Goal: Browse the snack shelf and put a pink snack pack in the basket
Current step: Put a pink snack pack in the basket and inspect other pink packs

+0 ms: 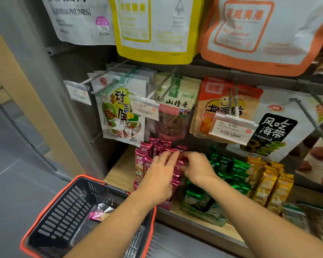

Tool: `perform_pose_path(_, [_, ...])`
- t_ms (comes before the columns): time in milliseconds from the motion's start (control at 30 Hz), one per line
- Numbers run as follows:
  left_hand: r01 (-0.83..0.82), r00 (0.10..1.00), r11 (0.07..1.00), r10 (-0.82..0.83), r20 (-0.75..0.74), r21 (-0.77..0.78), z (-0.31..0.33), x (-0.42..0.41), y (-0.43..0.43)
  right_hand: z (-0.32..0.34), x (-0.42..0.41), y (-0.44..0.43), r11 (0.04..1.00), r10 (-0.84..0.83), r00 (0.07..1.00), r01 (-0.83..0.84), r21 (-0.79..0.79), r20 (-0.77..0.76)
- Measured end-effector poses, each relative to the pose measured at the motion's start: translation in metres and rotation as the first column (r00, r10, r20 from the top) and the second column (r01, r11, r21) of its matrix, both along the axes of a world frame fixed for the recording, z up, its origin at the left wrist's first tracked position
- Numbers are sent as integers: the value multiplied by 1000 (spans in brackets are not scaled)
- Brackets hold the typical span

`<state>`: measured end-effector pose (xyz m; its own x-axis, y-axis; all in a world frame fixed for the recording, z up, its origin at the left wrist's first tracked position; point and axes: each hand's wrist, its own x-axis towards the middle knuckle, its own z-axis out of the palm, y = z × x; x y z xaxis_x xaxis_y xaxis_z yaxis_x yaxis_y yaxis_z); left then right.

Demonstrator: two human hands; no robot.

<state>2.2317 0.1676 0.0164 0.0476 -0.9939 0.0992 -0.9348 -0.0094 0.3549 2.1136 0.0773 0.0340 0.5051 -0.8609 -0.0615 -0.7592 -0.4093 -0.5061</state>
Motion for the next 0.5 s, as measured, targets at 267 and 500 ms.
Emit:
perform_pose_path(267, [61, 965, 981, -105, 239, 185, -1, -3, 0, 6, 1, -37, 995, -99, 995, 100, 7, -18])
perform_pose_path(500, [100, 983, 985, -120, 140, 143, -6, 0, 2, -19, 29, -51, 993, -115, 940, 106, -44, -321])
